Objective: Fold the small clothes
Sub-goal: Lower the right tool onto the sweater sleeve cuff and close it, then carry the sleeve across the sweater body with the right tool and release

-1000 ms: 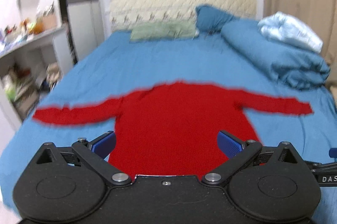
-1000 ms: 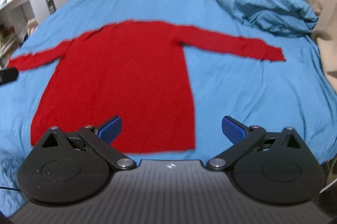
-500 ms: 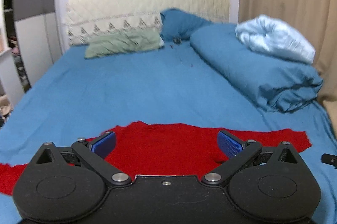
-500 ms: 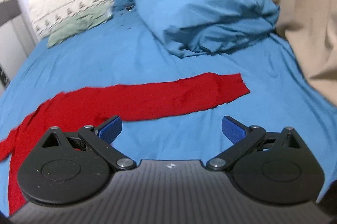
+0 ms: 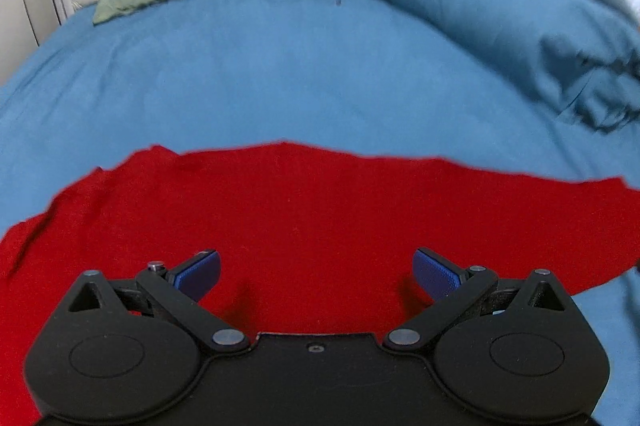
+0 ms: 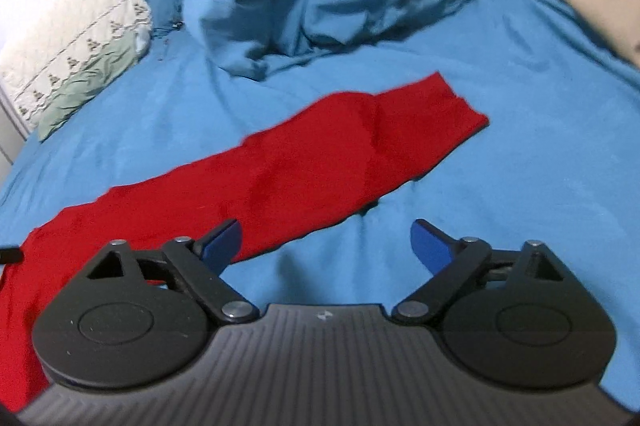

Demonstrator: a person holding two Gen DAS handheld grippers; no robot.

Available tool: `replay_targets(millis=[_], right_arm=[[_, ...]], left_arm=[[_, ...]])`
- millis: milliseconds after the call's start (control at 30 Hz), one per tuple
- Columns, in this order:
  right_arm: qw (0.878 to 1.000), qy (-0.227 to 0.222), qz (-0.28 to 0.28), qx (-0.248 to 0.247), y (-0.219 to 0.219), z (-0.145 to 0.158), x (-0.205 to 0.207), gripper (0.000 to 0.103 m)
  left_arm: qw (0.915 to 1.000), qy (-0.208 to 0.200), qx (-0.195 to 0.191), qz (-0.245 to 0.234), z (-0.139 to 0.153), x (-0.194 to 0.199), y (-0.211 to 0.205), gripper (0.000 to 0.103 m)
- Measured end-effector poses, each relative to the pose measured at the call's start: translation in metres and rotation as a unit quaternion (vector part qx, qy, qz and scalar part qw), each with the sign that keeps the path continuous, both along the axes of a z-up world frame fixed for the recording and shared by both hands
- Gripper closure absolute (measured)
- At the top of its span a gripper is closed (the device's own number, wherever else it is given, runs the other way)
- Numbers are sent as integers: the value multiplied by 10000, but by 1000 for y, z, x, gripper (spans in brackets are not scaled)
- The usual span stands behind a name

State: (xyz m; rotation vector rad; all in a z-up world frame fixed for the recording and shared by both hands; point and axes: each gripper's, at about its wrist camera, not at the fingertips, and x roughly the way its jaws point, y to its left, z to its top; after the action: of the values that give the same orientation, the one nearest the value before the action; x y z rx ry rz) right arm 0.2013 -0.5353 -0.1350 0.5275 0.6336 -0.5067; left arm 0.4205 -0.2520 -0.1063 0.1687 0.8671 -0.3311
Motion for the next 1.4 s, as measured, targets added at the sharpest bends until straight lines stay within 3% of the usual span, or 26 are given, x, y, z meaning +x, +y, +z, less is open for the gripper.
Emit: replay_targets(millis=[167,267,333,433,567,733,867,933,1033,1167,1267,1333,1367,1400], right_arm=[[9990,-291,-321,141,-22,-26,17,10],[9978,-449,-458,150,-32,-27,24,34],[9972,-500,-531,134,-38,-26,28,64],[9969,-572,-539,105,-43,-19,33,78],[9964,-791,-298,-92,-35,10,45,79],[9873,-1477,567,-140,15,76,85,80],[9636,-1974,1801,51,100,120,139,80],[9489,-2016,2420,195,148,125,166,80],[9268,-1719,3334,173,230,103,204,80],[9059,-792,4158,106,318,30,231,80],[9042,-392,4251,137,344,-16,228,79],[9039,-498,4249,36,345,-22,219,77],[9039,-529,4244,19,343,-21,216,73],[9019,-521,4288,40,339,-19,214,63]], left_arm=[[9986,493,68,164,-42,24,-8,0],[9989,399,-4,263,-46,29,-9,0],[9989,425,108,169,-46,29,-11,0],[9985,535,74,19,-45,33,-9,0],[9988,490,-5,5,-34,31,8,0],[9998,-30,142,-109,-11,11,54,0],[9997,-247,21,54,7,-3,114,0],[9992,-323,-11,250,12,-9,147,0],[9971,-412,19,639,11,-18,190,0],[9950,-222,85,974,-5,-27,238,0],[9944,-184,103,1033,-12,-31,251,0],[9946,-190,64,1016,-11,-30,249,0],[9950,-208,14,979,-9,-30,247,0],[9953,-236,-39,938,-7,-30,243,0]])
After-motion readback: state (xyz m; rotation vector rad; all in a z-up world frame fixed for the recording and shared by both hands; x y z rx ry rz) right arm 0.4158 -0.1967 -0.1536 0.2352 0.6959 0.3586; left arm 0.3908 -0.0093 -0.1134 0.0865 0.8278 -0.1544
